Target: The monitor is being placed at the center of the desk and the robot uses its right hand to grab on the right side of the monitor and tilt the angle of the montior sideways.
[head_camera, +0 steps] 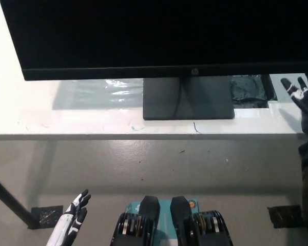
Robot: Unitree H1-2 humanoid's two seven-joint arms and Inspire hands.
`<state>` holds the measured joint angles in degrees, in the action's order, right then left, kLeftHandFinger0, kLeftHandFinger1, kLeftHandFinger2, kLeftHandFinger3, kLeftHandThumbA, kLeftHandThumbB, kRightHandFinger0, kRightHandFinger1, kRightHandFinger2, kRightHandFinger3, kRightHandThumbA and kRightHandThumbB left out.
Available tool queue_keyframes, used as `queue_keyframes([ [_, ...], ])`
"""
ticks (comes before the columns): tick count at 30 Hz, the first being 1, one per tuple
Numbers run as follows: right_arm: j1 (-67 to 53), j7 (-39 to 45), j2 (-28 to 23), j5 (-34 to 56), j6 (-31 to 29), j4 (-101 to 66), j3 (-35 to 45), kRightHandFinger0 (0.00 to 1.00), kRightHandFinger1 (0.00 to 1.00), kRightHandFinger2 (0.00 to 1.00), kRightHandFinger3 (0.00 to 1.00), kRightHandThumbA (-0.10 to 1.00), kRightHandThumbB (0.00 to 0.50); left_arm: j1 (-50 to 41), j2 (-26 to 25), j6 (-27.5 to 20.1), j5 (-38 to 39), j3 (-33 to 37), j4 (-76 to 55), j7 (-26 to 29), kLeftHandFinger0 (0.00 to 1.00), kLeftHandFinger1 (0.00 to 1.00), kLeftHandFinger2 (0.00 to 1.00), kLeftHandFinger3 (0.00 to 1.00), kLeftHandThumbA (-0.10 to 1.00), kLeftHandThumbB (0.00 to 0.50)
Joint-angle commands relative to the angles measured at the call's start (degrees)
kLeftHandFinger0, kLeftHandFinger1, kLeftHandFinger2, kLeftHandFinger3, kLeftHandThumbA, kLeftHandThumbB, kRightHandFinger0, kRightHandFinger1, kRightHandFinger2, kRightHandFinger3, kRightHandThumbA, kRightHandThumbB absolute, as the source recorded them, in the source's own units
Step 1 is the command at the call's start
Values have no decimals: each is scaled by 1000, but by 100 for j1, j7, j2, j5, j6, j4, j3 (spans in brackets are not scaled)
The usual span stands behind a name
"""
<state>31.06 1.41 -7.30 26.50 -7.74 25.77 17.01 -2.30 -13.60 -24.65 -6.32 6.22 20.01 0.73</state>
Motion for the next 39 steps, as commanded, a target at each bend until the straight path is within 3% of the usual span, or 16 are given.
queue_keyframes([
  [1, -895, 337, -86, -824, -501, -3378, -465, 1000, 1000, 1000, 1000, 1000, 385, 44, -166, -228, -19, -5, -142, 146, 1000, 1000, 1000, 1000, 1000, 301],
  [2, -1112, 366, -78, -835, -531, -3668, -486, 1000, 1000, 1000, 1000, 1000, 412, 50, -156, -228, -23, -4, -135, 156, 1000, 1000, 1000, 1000, 1000, 301],
  [11, -2076, 555, -101, -988, -749, -5044, -584, 1000, 1000, 1000, 1000, 1000, 408, 27, -136, -228, -48, 19, -138, 169, 1000, 1000, 1000, 1000, 1000, 291],
  [12, -2420, 623, -101, -899, -747, -5678, -616, 1000, 1000, 1000, 1000, 1000, 449, 63, -145, -228, -8, 17, -101, 150, 1000, 1000, 1000, 1000, 1000, 291],
  [16, -2541, 604, -116, -866, -702, -5901, -650, 1000, 1000, 1000, 1000, 1000, 457, 73, -144, -228, 2, 22, -90, 143, 1000, 1000, 1000, 1000, 1000, 289],
  [18, -3262, 706, 173, -1066, -793, -6980, -977, 1000, 1000, 1000, 1000, 1000, 500, 100, -141, -228, -9, 6, -91, 136, 1000, 1000, 1000, 1000, 1000, 299],
  [21, -3333, 691, 163, -1074, -778, -7057, -1037, 1000, 1000, 1000, 1000, 1000, 500, 102, -144, -228, -19, 7, -97, 140, 1000, 1000, 1000, 1000, 1000, 299],
  [22, -3950, 1012, 354, -1451, -1443, -7094, -1388, 1000, 1000, 1000, 1000, 1000, 433, 141, -143, -228, 17, 7, -71, 87, 1000, 1000, 1000, 1000, 1000, 306],
  [24, -4428, 1155, 415, -1757, -1763, -6939, -1663, 1000, 1000, 1000, 1000, 1000, 431, 124, -149, -228, -7, 18, -110, 93, 1000, 1000, 1000, 1000, 1000, 305],
  [27, -4459, 1103, 391, -1800, -1777, -6955, -1709, 1000, 1000, 1000, 1000, 1000, 432, 125, -151, -228, -7, 19, -110, 89, 1000, 1000, 1000, 1000, 1000, 305],
  [29, -4857, 1251, 664, -2077, -1919, -6221, -1921, 1000, 1000, 1000, 1000, 1000, 363, 118, -154, -228, -19, 23, -129, 98, 1000, 1000, 1000, 1000, 1000, 291],
  [33, -4872, 1059, 731, -2406, -1919, -5891, -2005, 1000, 1000, 1000, 1000, 1000, 351, 132, -170, -228, 14, 22, -121, 85, 1000, 1000, 1000, 1000, 1000, 292],
  [35, -4715, 1047, 763, -2245, -1919, -4972, -1949, 1000, 1000, 1000, 1000, 1000, 230, 106, -161, -228, -36, 49, -157, 117, 1000, 1000, 1000, 1000, 1000, 287],
  [36, -4594, 954, 750, -2346, -1919, -4651, -1917, 1000, 1000, 1000, 1000, 1000, 228, 87, -157, -228, -52, 54, -169, 122, 1000, 1000, 1000, 1000, 1000, 287],
  [38, -4427, 711, 731, -2600, -1919, -4148, -1906, 1000, 1000, 1000, 1000, 1000, 331, 91, -150, -228, -41, 66, -155, 146, 1000, 1000, 1000, 1000, 1000, 298],
  [39, -4402, 686, 730, -2619, -1919, -4070, -1906, 1000, 1000, 1000, 1000, 1000, 335, 91, -149, -228, -42, 68, -154, 150, 1000, 1000, 1000, 1000, 1000, 299],
])
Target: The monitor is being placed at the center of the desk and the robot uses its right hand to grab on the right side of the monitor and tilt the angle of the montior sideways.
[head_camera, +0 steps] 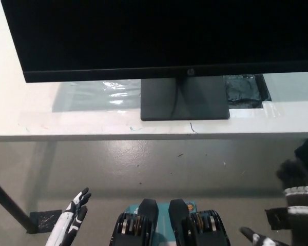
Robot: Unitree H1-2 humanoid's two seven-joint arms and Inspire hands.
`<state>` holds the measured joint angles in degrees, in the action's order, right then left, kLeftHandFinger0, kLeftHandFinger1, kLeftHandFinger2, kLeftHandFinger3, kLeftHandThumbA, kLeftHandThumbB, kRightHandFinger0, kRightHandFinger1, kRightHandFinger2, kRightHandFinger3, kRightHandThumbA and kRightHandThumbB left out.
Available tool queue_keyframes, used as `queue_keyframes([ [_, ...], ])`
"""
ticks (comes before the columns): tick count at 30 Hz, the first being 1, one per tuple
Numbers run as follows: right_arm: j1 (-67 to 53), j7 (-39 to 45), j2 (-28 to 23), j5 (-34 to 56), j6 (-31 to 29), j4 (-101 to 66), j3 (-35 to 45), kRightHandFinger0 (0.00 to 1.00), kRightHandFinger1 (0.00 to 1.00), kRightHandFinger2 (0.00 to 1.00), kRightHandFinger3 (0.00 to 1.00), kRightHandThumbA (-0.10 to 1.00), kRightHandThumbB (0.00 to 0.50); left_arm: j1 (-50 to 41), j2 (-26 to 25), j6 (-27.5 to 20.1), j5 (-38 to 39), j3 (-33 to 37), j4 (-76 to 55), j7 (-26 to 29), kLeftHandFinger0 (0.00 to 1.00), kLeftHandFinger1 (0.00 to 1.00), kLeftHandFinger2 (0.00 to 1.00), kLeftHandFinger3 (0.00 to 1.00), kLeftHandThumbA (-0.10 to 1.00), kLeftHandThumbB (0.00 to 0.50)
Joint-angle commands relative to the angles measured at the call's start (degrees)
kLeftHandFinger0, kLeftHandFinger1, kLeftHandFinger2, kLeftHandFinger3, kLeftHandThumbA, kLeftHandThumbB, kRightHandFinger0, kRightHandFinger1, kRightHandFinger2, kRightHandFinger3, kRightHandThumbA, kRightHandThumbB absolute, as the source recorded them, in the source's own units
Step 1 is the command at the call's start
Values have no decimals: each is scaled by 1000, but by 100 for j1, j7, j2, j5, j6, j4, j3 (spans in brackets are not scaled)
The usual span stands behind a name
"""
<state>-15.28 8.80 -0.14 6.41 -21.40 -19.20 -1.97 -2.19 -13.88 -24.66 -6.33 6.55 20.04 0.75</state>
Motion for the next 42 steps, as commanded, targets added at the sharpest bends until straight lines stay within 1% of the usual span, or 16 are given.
queue_keyframes([
  [1, 239, -75, 8, -628, -553, 440, -17, 1000, 1000, 1000, 1000, 1000, 336, 80, -124, -227, -39, 38, -157, 150, 1000, 1000, 1000, 1000, 1000, 299],
  [2, 244, -94, 1, -641, -553, 448, -27, 1000, 1000, 1000, 1000, 1000, 337, 81, -125, -227, -39, 40, -157, 152, 1000, 1000, 1000, 1000, 1000, 299],
  [3, 526, -355, -32, -834, -553, 1249, -31, 1000, 1000, 1000, 1000, 1000, 358, 92, -148, -227, -130, 109, -139, 246, 1000, 1000, 1000, 1000, 1000, 293],
  [6, 609, -458, -61, -880, -553, 1473, -68, 1000, 1000, 1000, 1000, 1000, 358, 96, -160, -227, -129, 141, -134, 278, 1000, 1000, 1000, 1000, 1000, 293],
  [8, 814, -612, -67, -951, -553, 2121, -80, 1000, 1000, 1000, 1000, 1000, 388, 84, -156, -227, -116, 165, -156, 276, 1000, 1000, 1000, 1000, 1000, 296],
  [12, 956, -792, -113, -998, -553, 2486, -145, 1000, 1000, 1000, 1000, 1000, 393, 85, -184, -227, -130, 216, -164, 324, 1000, 1000, 1000, 1000, 1000, 289],
  [13, 1107, -784, -86, -915, -553, 2939, -75, 1000, 1000, 1000, 1000, 1000, 419, 73, -215, -227, -138, 245, -170, 352, 1000, 1000, 1000, 1000, 1000, 286],
  [14, 1110, -806, -93, -918, -553, 2945, -92, 1000, 1000, 1000, 1000, 1000, 421, 71, -219, -227, -137, 251, -172, 359, 1000, 1000, 1000, 1000, 1000, 284],
  [15, 1114, -818, -98, -920, -553, 2952, -99, 1000, 1000, 1000, 1000, 1000, 422, 72, -224, -227, -136, 260, -171, 367, 1000, 1000, 1000, 1000, 1000, 283],
  [16, 1196, -776, -111, -820, -553, 3176, -18, 1000, 1000, 1000, 1000, 1000, 406, 73, -216, -227, -129, 268, -167, 385, 1000, 1000, 1000, 1000, 1000, 286],
  [19, 1206, -796, -121, -815, -553, 3196, -31, 1000, 1000, 1000, 1000, 1000, 407, 75, -226, -227, -125, 291, -165, 408, 1000, 1000, 1000, 1000, 1000, 288],
  [21, 1274, -882, -150, -864, -553, 3341, -34, 1000, 1000, 1000, 1000, 1000, 387, 94, -264, -227, -202, 364, -162, 477, 1000, 1000, 1000, 1000, 1000, 266],
  [23, 1281, -931, -163, -895, -553, 3381, -69, 1000, 1000, 1000, 1000, 1000, 376, 97, -276, -227, -189, 379, -148, 485, 1000, 1000, 1000, 1000, 1000, 265],
  [33, 1377, -1064, -211, -940, -553, 3565, -161, 1000, 1000, 1000, 1000, 1000, 376, 125, -322, -227, -187, 465, -132, 580, 1000, 1000, 1000, 1000, 1000, 260],
  [34, 1374, -1018, -202, -902, -553, 3574, -158, 1000, 1000, 1000, 1000, 1000, 390, 117, -320, -227, -177, 456, -147, 566, 1000, 1000, 1000, 1000, 1000, 260],
  [42, 1370, -977, -184, -821, -553, 3572, -151, 1000, 1000, 1000, 1000, 1000, 409, 114, -322, -227, -189, 475, -141, 615, 1000, 1000, 1000, 1000, 1000, 263],
])
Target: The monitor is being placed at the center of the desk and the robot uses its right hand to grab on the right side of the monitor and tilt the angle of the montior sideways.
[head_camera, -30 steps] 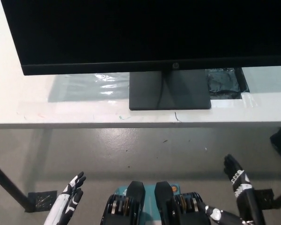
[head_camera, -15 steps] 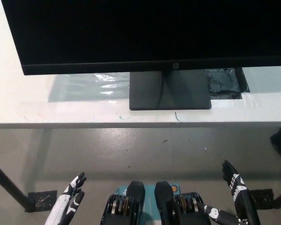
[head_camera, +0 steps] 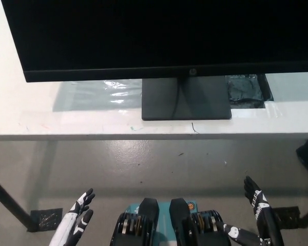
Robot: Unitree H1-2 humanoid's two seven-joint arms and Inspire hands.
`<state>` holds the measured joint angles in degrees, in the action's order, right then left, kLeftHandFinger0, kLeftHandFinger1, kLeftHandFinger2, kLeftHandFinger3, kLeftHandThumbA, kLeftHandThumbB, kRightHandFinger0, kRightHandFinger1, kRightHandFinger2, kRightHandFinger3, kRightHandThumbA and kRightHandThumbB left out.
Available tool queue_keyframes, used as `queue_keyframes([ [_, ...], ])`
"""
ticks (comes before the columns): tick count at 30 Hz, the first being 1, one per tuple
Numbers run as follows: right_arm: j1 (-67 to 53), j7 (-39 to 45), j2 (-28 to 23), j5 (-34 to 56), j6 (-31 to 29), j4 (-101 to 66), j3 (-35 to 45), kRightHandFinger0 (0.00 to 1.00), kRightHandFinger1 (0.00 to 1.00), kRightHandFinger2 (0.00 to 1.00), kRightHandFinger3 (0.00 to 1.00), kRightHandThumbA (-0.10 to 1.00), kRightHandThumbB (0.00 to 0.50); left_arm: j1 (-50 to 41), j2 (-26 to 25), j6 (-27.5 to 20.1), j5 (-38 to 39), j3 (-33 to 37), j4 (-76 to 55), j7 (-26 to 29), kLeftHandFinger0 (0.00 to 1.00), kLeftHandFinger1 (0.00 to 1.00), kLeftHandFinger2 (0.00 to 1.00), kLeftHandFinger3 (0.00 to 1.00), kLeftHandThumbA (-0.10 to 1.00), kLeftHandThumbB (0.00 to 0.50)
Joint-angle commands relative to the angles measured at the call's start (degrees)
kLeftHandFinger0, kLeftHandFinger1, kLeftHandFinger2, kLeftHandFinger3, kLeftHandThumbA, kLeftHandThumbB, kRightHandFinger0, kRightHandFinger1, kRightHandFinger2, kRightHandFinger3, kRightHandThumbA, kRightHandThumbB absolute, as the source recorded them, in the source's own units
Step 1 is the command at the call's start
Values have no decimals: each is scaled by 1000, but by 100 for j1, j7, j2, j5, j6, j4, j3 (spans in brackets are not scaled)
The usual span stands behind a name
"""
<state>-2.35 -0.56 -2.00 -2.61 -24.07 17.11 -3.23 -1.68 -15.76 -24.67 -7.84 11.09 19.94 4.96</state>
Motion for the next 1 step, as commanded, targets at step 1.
queue_keyframes([
  [1, 77, -41, 1, 80, -286, -60, -25, 1000, 1000, 1000, 1000, 1000, 409, 63, -134, -225, -38, 21, -131, 194, 1000, 1000, 1000, 1000, 1000, 263],
])
